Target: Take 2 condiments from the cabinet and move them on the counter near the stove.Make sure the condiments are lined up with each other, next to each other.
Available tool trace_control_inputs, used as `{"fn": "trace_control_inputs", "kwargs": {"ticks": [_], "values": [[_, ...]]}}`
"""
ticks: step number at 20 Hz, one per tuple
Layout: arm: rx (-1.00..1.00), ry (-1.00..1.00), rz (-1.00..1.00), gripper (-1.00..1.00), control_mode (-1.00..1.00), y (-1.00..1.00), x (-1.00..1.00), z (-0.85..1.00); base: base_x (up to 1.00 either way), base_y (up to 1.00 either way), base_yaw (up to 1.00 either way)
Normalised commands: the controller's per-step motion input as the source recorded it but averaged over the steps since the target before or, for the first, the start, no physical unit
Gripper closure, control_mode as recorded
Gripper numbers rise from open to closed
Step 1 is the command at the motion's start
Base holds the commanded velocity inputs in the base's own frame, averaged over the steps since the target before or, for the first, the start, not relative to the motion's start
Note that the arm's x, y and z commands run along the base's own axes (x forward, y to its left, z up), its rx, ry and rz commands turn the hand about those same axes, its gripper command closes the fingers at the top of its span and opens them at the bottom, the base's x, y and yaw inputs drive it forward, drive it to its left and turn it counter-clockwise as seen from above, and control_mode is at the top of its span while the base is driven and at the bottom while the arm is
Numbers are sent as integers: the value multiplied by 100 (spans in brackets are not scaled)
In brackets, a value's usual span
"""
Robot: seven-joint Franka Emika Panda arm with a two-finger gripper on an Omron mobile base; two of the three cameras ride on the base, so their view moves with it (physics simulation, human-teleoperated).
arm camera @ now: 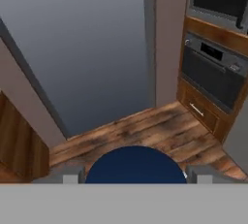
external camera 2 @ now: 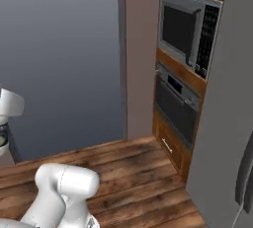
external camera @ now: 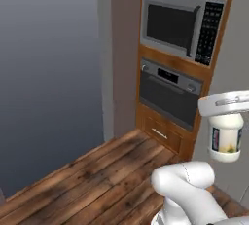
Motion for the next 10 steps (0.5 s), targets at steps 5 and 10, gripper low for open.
{"fn": "trace_control_inputs", "kwargs": {"ticks": [5,10], "values": [[0,0,0,100,100,0,0,0,-76,85,66],[0,0,0,100,100,0,0,0,-56,91,55]]}}
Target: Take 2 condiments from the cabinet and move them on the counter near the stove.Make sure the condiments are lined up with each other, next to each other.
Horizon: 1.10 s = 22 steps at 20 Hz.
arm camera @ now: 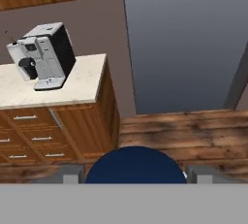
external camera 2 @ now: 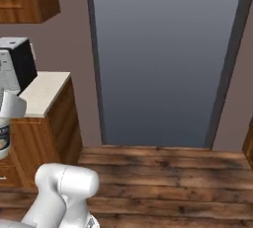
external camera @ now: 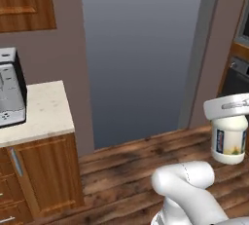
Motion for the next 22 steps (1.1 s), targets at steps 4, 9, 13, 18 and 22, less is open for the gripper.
{"fn": "trace_control_inputs", "kwargs": {"ticks": [4,9,13,18,22], "values": [[0,0,0,100,100,0,0,0,-3,100,15],[0,0,0,100,100,0,0,0,6,100,9],[0,0,0,100,100,0,0,0,11,100,6],[0,0,0,100,100,0,0,0,1,100,7],[0,0,0,100,100,0,0,0,0,100,6]]}}
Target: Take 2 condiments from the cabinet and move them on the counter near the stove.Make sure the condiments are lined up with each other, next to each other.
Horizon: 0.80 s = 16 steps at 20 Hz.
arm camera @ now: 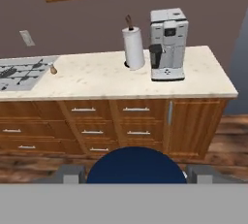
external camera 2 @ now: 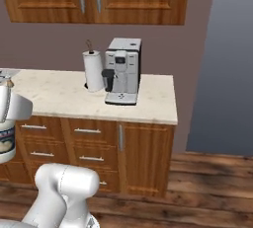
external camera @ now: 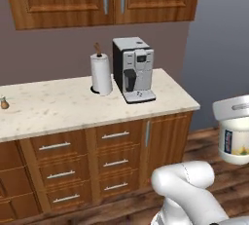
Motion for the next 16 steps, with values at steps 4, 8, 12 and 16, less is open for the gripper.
{"fn": "trace_control_inputs", "kwargs": {"ticks": [4,8,12,16], "values": [[0,0,0,100,100,0,0,0,0,100,6],[0,0,0,100,100,0,0,0,1,100,5],[0,0,0,100,100,0,0,0,19,100,4],[0,0,0,100,100,0,0,0,51,100,2]]}}
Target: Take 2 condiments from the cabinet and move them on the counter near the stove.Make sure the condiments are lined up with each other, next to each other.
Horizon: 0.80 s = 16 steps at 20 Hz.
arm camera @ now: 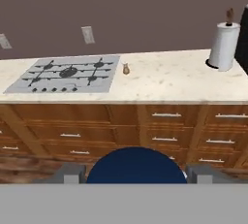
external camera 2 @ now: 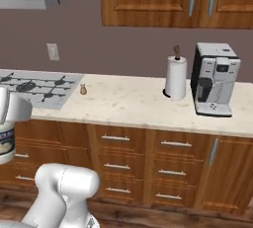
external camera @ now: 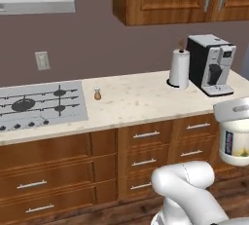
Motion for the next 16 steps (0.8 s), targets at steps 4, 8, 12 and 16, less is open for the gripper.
{"fn": "trace_control_inputs", "kwargs": {"ticks": [4,8,12,16], "values": [[0,0,0,100,100,0,0,0,89,100,1],[0,0,0,100,100,0,0,0,93,100,1],[0,0,0,100,100,0,0,0,75,91,2],[0,0,0,100,100,0,0,0,61,18,0]]}}
